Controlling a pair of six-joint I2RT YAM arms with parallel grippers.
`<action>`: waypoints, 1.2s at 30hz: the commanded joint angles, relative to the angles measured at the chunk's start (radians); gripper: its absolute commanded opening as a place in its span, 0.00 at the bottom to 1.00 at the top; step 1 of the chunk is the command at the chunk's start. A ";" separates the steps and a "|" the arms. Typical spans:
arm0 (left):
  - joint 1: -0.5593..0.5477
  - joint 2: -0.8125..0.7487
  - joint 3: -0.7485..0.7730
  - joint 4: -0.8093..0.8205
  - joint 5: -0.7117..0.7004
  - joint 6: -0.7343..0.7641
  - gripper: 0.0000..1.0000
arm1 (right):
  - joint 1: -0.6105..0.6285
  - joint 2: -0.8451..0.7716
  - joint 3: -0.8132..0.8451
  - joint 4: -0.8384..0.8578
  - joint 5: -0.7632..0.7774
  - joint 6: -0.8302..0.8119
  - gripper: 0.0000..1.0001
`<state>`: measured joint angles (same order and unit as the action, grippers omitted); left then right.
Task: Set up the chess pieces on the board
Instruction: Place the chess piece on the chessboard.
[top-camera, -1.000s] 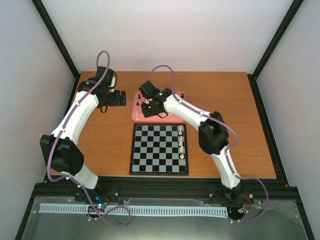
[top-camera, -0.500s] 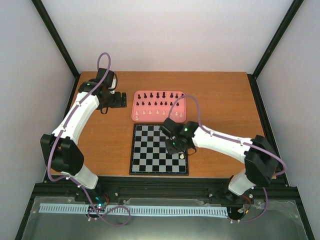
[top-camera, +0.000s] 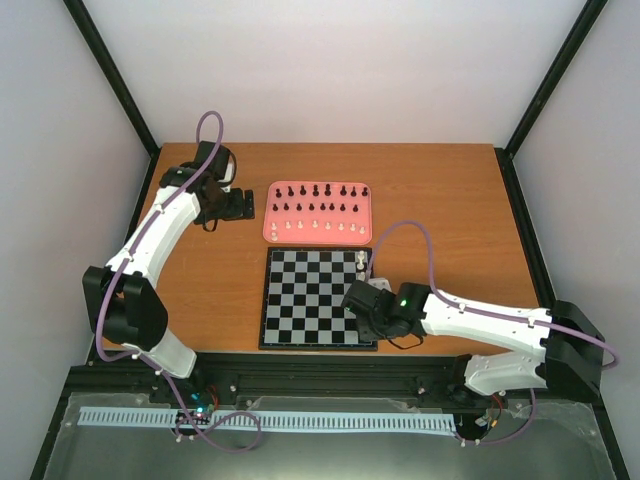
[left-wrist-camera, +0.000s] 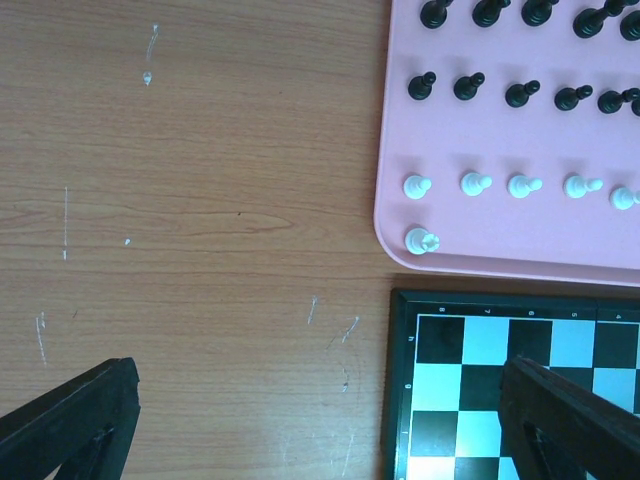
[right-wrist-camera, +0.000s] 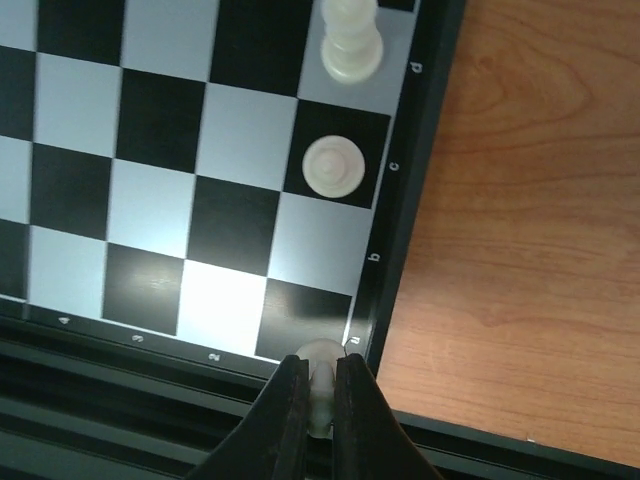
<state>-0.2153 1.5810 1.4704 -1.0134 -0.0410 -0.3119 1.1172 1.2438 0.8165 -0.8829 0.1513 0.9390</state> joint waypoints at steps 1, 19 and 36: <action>-0.005 -0.015 0.010 0.015 0.001 -0.016 1.00 | 0.009 -0.006 -0.039 0.052 0.042 0.083 0.03; -0.006 -0.020 -0.009 0.024 0.000 -0.013 1.00 | -0.033 0.083 -0.049 0.146 0.028 0.087 0.03; -0.004 -0.007 -0.005 0.022 -0.013 -0.008 1.00 | -0.091 0.129 -0.044 0.171 -0.016 0.025 0.03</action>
<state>-0.2153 1.5810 1.4605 -1.0065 -0.0441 -0.3149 1.0340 1.3594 0.7654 -0.7254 0.1322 0.9794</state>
